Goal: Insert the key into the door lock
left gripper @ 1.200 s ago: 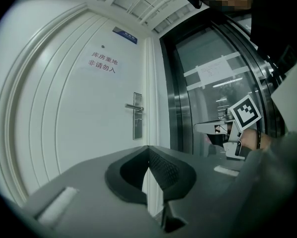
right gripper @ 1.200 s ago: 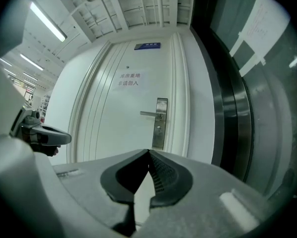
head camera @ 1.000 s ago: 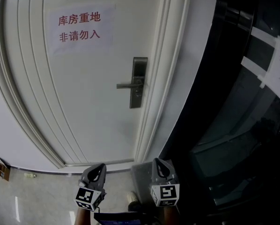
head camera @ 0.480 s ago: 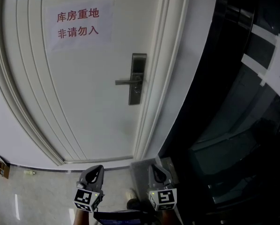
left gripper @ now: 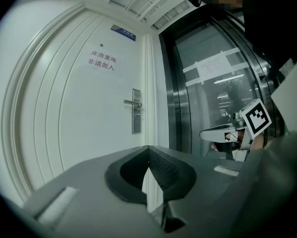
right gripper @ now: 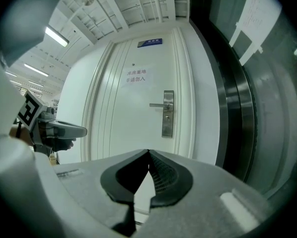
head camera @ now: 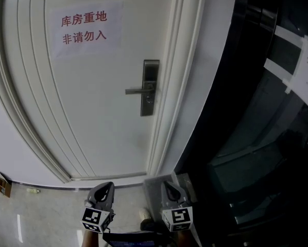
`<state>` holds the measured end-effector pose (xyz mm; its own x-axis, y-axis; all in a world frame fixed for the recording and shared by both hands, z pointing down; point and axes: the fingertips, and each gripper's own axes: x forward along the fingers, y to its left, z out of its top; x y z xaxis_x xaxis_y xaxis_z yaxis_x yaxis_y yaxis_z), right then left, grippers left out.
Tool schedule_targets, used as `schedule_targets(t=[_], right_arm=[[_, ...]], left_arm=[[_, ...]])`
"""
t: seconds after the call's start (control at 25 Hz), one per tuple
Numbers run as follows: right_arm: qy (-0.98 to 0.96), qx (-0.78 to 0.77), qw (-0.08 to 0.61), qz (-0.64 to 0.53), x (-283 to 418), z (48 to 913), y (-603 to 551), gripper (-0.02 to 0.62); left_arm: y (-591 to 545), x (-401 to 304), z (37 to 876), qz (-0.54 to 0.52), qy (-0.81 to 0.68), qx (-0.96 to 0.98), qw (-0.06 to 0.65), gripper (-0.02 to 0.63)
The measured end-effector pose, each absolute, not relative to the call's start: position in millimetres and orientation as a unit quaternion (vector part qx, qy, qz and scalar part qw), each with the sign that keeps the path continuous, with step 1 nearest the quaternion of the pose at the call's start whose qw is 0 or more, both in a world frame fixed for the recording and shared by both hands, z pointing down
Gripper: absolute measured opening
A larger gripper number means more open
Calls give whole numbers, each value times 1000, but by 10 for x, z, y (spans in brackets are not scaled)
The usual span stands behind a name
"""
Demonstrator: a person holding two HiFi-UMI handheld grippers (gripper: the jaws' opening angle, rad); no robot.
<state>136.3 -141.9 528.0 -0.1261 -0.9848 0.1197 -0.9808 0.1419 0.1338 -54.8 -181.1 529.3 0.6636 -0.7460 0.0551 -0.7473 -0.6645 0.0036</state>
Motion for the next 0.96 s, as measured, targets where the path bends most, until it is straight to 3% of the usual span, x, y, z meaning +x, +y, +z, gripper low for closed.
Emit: schedule_targets(t=[0.96], right_arm=[[-759,645,85,-20,1248,5200,-1445,2]], left_arm=[[-1853,-612,5325,25,-414,910,17,2]])
